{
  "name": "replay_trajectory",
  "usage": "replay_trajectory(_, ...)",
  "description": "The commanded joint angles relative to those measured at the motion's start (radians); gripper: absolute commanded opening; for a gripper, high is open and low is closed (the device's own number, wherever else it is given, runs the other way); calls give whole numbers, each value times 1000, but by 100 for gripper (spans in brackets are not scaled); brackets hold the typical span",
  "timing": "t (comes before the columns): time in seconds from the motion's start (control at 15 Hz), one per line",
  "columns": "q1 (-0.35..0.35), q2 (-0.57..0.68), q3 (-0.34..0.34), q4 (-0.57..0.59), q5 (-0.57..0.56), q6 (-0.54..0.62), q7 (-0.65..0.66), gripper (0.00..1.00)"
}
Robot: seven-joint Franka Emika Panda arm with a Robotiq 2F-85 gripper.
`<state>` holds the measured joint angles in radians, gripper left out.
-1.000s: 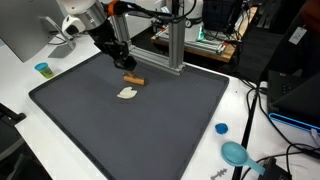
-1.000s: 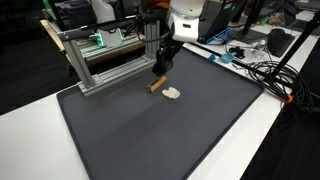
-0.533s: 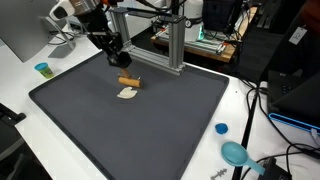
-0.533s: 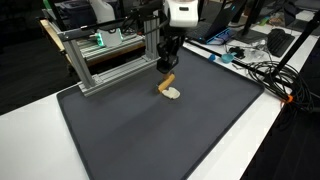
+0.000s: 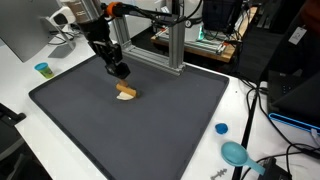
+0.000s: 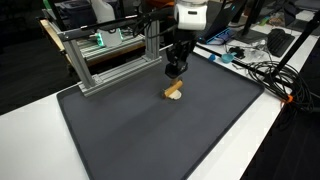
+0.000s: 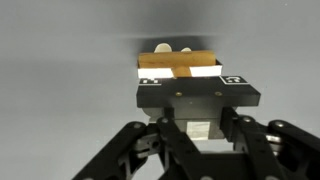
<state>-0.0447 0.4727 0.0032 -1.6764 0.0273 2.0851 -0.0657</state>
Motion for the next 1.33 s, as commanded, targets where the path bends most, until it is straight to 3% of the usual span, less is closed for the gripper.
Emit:
replay_trajectory(0.0,38,37,-9,15,-30,60,71,21)
replay_trajectory(0.53,61,77,-8,62,-54,63,152,21)
replay_trajectory(1.27,54,111,-3,126,-34,40,165,21)
